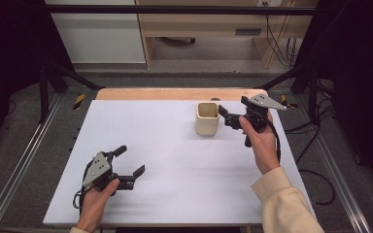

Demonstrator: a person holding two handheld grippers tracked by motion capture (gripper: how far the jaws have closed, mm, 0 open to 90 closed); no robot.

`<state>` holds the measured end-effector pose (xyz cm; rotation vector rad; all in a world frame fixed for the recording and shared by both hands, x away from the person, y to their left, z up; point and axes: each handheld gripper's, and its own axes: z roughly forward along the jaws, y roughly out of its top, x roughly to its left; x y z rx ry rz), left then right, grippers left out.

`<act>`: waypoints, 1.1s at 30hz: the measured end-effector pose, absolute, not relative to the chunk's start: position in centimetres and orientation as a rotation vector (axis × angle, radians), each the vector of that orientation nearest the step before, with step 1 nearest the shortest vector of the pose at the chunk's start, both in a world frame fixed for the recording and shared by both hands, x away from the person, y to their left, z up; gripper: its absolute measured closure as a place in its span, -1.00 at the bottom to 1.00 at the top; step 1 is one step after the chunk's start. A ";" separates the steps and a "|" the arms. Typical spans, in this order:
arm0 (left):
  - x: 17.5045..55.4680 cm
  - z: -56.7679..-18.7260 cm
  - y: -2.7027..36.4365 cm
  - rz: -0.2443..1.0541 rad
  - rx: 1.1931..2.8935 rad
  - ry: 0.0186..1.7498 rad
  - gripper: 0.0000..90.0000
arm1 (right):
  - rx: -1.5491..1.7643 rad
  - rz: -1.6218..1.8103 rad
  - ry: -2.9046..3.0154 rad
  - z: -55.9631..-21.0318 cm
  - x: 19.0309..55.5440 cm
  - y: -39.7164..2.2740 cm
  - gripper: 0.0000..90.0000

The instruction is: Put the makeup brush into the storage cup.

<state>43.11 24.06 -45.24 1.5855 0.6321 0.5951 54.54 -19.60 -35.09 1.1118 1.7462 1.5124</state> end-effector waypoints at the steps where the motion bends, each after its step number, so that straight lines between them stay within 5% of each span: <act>1: 43.1 -45.2 24.1 0.595 1.582 0.633 -0.94 | 1.111 1.514 1.745 -35.1 54.5 -19.7 -0.90; 33: 43.2 -45.2 24.5 0.593 1.575 0.632 -0.95 | 1.062 1.497 1.743 -35.8 51.0 -22.7 -0.88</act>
